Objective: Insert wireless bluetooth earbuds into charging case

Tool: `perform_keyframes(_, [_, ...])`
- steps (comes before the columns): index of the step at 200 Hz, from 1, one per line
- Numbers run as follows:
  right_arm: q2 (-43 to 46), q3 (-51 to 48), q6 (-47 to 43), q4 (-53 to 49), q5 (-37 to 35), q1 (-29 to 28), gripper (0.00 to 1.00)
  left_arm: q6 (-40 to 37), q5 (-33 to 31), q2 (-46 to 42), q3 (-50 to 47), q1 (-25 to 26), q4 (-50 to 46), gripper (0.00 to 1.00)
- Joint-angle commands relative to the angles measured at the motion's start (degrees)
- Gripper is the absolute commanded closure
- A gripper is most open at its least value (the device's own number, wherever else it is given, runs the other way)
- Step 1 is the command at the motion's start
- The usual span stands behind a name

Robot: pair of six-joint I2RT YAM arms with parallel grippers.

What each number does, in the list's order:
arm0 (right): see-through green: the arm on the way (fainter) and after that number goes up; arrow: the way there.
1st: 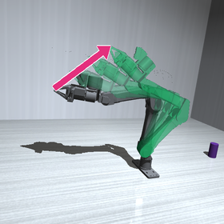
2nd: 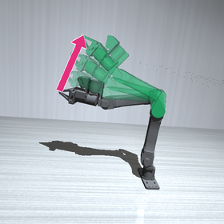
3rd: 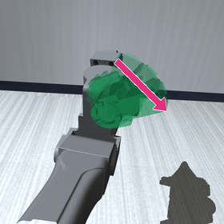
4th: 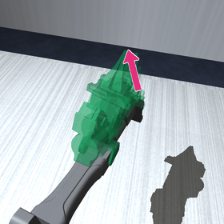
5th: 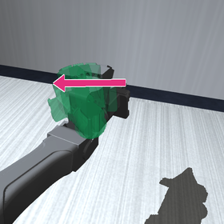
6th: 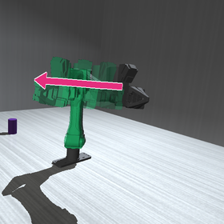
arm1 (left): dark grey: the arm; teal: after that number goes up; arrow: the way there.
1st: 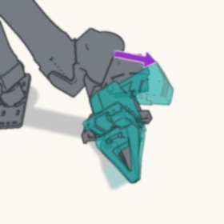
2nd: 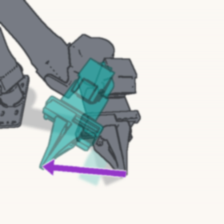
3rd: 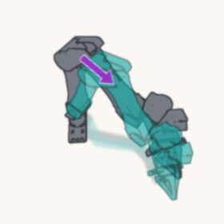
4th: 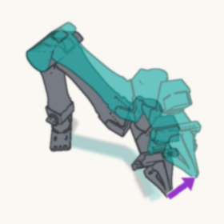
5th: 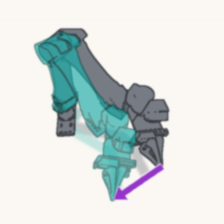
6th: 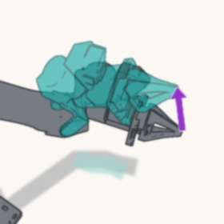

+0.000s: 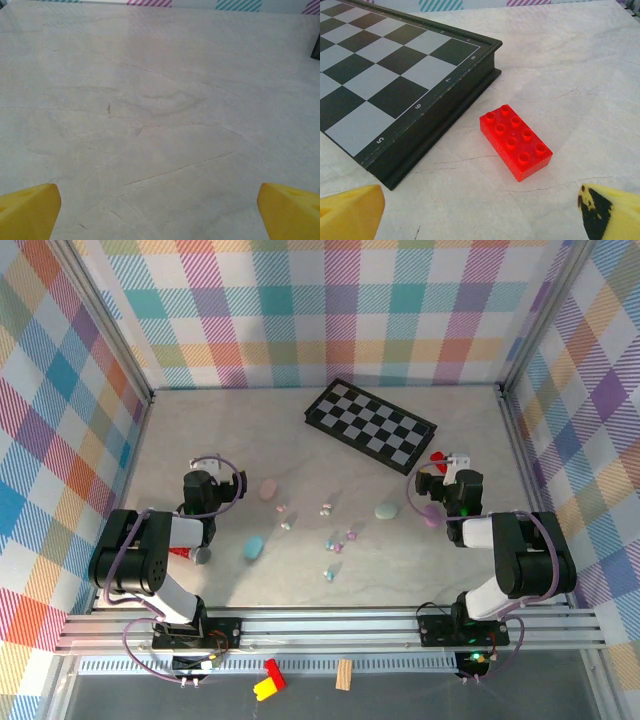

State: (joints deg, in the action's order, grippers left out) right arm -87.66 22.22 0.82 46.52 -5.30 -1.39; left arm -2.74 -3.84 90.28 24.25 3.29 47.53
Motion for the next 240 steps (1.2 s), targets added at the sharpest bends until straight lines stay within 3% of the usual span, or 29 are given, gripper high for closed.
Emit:
perform_keyframes(1, [-0.21,0.9,0.58,1.82,0.86,0.05,0.01,0.5,0.83,0.08,0.2,0.14,0.19,0.0])
perform_keyframes(190, [-0.06,0.81,0.24,1.84,1.54,0.03,0.01,0.61,0.4,-0.1,-0.09,0.14,0.53,0.0])
perform_keyframes(240, [10.48,2.55,-0.82,-9.78,3.07,-0.59,0.01,0.12,0.67,-7.52,2.51,0.53,-10.0,0.0])
